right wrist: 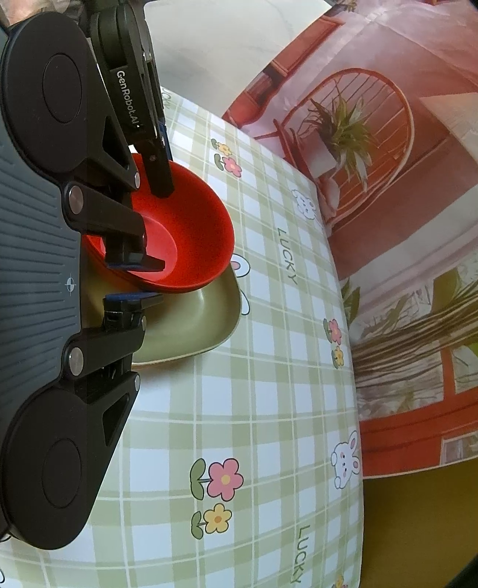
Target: Organize plates and bowls
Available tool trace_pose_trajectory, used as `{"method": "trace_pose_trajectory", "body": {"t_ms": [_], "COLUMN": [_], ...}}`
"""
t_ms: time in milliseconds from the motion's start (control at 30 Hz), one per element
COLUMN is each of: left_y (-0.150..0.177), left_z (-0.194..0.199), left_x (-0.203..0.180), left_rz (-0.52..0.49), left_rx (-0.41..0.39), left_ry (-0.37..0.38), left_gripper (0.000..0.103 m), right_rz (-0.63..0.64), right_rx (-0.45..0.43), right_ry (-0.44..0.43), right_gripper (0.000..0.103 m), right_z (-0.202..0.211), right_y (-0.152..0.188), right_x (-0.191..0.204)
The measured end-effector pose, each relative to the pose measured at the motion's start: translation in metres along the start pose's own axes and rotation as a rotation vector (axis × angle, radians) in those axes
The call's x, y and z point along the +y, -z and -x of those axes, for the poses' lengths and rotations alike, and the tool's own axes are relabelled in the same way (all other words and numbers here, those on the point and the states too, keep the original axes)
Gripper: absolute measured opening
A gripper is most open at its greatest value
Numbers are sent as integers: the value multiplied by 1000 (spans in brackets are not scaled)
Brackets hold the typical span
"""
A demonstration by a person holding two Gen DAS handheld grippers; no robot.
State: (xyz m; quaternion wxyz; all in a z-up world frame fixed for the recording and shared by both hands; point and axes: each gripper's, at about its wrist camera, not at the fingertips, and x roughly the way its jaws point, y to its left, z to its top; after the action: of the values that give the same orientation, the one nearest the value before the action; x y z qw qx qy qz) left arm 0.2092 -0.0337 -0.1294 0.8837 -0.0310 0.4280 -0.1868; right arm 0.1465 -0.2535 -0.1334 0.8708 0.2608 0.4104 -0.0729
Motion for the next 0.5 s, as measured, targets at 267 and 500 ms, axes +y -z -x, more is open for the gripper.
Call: {"method": "trace_pose_trajectory", "body": {"t_ms": [267, 500], "left_y": [-1, -5], "left_z": [3, 17], "left_x": [-3, -8], "left_rz": [-10, -40], "left_rx": [-4, -49], "left_ry": [-20, -36], "left_gripper": [20, 38], "right_rz": [8, 23], "right_rx": [-27, -90], "right_ry": [12, 44], "right_gripper": [14, 17], "right_z": [7, 26], "right_y": [0, -2], "right_x": [0, -1]}}
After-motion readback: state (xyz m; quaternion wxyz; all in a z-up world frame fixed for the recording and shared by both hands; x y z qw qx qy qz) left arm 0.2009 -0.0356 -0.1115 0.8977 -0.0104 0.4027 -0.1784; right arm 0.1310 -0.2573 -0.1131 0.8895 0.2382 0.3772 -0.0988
